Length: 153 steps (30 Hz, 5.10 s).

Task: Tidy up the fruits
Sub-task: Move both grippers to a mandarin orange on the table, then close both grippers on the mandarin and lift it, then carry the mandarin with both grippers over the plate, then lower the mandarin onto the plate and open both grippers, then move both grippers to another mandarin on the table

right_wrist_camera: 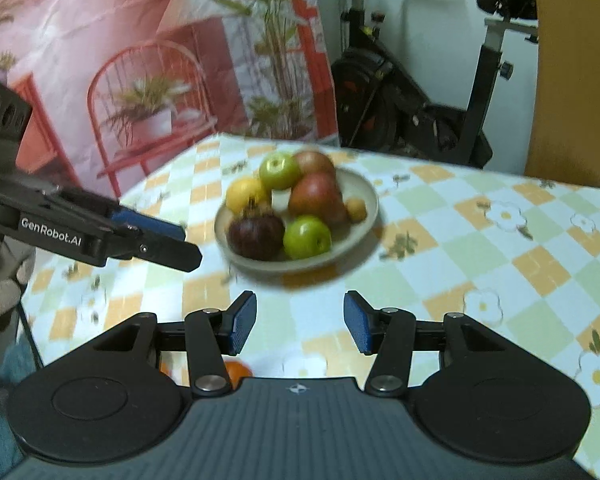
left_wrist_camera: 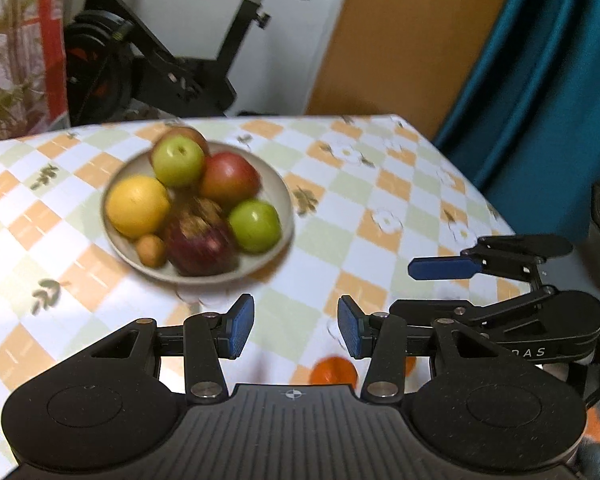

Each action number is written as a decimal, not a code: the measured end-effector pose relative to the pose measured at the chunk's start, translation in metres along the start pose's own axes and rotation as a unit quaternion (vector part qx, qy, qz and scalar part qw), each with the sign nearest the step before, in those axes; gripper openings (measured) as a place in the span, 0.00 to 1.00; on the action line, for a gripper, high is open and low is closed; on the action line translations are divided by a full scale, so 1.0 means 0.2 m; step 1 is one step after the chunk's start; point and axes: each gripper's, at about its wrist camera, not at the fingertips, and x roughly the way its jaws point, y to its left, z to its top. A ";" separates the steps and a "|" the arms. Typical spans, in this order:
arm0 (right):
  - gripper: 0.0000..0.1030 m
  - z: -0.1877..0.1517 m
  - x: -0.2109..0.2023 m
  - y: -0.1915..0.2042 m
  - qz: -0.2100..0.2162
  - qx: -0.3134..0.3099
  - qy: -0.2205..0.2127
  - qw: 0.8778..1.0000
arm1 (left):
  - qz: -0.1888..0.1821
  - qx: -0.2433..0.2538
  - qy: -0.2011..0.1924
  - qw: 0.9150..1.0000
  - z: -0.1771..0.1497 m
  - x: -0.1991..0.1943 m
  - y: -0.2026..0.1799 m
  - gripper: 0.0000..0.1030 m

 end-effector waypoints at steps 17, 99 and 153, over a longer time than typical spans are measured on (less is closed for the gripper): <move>0.49 -0.21 0.08 0.02 0.030 -0.017 0.082 0.996 | -0.014 0.062 0.072 0.995 -0.18 0.22 -0.15 0.47; 0.42 0.40 0.69 -0.18 -0.021 -0.123 0.056 0.991 | 0.098 -0.147 -0.031 0.984 0.49 0.36 0.69 0.44; 0.55 -0.12 0.35 0.52 0.125 -0.122 0.134 0.975 | -0.017 -0.123 0.063 0.990 -0.31 -0.04 0.21 0.48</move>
